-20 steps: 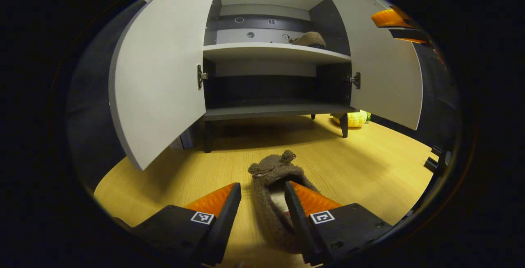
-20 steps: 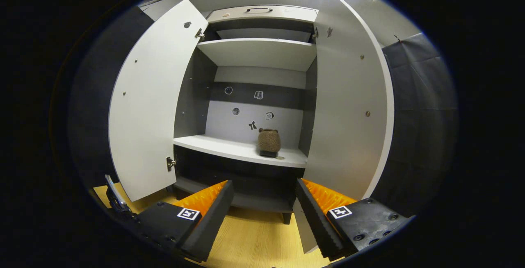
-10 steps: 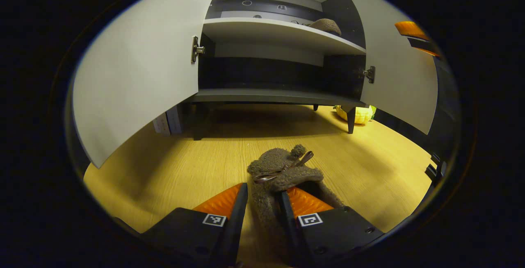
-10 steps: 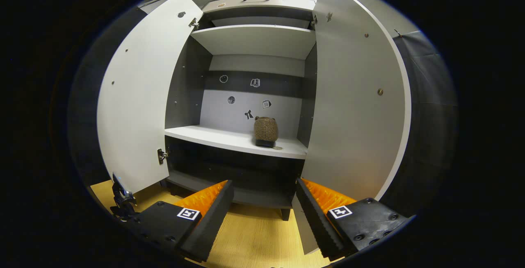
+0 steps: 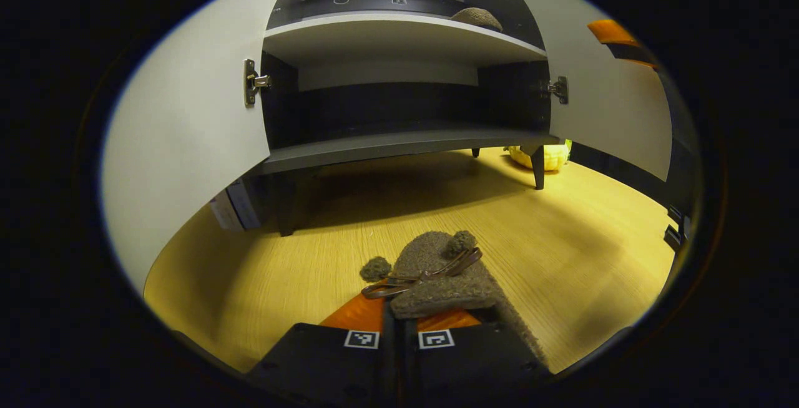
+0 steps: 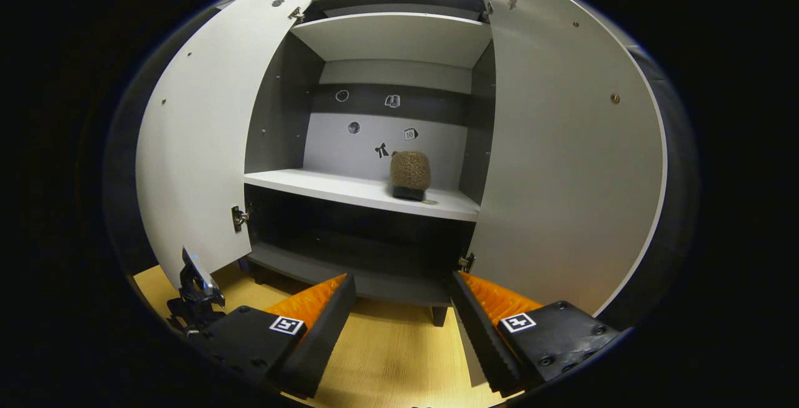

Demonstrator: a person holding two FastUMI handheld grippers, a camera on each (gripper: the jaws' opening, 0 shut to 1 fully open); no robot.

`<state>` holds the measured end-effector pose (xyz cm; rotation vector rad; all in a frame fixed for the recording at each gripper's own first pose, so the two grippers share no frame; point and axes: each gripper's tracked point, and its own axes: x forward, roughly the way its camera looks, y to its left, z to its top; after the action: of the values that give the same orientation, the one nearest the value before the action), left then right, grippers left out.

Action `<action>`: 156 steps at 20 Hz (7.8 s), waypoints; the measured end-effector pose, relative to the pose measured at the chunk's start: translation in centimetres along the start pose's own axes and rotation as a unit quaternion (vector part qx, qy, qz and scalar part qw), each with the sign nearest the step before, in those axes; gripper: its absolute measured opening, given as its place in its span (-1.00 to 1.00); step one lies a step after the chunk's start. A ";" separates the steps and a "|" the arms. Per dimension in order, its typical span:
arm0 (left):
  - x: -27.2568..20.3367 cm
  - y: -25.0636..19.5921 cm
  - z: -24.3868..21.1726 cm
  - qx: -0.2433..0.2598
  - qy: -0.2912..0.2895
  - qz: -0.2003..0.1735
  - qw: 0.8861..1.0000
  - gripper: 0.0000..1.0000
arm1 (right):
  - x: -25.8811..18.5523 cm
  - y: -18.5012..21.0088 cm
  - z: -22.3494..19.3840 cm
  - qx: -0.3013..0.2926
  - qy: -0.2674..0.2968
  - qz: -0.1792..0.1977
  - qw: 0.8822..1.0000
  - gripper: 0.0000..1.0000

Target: Grab one shoe with the right hand and put it into the shoe cabinet, grab the other shoe with the left hand and put it into the shoe cabinet; then close the right door with the right hand and the left door with the left hand.

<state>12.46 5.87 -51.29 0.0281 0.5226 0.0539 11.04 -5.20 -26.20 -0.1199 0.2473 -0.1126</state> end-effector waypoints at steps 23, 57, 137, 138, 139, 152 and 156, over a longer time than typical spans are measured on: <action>-18.1 0.9 26.1 -0.012 -0.112 -0.003 0.994 -0.88 | -7.2 0.9 10.3 0.020 -0.025 -0.007 0.999 0.96; 10.4 9.3 49.5 -0.048 -0.094 0.059 0.993 -0.82 | 4.8 4.7 15.6 0.010 -0.052 0.194 0.980 0.96; -36.4 1.3 37.3 -0.083 -0.190 0.102 0.973 0.94 | -5.3 -10.3 19.8 0.056 -0.097 0.237 0.965 0.91; -36.7 1.9 37.3 -0.084 -0.191 0.105 0.972 0.94 | -4.8 -9.7 19.9 0.051 -0.098 0.239 0.965 0.91; -36.9 2.3 37.1 -0.085 -0.191 0.105 0.972 0.94 | -4.4 -8.8 20.1 0.046 -0.101 0.239 0.965 0.91; -40.3 12.3 34.8 -0.088 -0.194 0.140 0.967 0.94 | 3.9 2.4 22.5 0.008 -0.108 0.154 0.982 0.92; -39.4 15.8 34.6 -0.101 -0.201 0.130 0.966 0.95 | 5.9 3.2 22.8 0.002 -0.110 0.117 0.987 0.92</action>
<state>-5.02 18.91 -1.08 -0.0903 0.1031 0.3521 22.72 -0.36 -6.11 -0.0975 0.0396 0.1335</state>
